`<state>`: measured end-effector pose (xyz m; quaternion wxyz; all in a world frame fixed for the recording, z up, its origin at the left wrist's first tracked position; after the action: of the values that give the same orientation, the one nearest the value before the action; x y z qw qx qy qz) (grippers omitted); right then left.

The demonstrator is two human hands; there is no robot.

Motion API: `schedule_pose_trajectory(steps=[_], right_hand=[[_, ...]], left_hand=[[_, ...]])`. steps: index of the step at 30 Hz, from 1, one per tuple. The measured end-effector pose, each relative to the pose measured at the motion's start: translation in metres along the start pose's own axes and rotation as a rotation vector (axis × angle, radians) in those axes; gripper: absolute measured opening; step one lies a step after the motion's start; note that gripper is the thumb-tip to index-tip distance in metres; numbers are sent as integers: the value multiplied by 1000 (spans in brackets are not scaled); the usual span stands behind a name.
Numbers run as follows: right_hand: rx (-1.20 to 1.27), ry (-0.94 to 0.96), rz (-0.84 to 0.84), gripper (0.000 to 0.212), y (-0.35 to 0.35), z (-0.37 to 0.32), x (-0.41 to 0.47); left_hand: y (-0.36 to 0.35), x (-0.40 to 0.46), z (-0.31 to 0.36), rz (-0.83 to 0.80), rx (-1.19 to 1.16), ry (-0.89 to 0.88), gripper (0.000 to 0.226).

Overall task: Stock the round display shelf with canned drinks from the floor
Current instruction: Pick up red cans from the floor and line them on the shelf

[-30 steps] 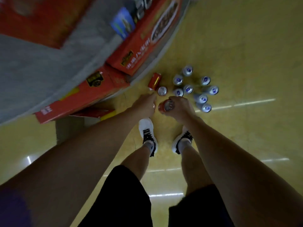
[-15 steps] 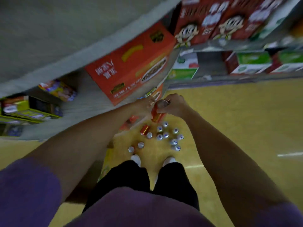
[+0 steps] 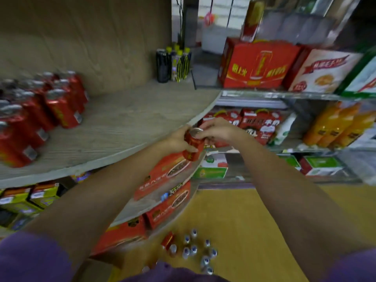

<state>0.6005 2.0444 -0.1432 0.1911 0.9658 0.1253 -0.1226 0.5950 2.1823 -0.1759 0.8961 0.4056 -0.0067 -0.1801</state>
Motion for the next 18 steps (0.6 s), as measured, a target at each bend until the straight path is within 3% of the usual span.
schedule_pose_trajectory(steps=[5,11,14,18], right_hand=[[96,35,-28,34,19,-34,3],[-175,90,-188,42,-8,-47,5],[-140,169,-280,60,-40,-54,8],[-26,326,-272,87,-83,-79,13]], left_hand=[[33,6,10,61,-186,84,69],[82,-14,16,214,-315,144,72],[110,-35,17,299,-286,183,70],[139,-70,7,374,-312,222,70]])
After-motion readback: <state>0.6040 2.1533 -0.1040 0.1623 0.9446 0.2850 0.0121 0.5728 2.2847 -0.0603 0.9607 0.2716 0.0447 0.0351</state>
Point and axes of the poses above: each hand's wrist, its own x-axis towards the middle knuckle, its own y-axis out of the back of the hand, z = x × y, the point moved 8 cm from there along x, towards the middle knuckle, and after that the axes turned 12 degrees about x, right-handed, at the moved point
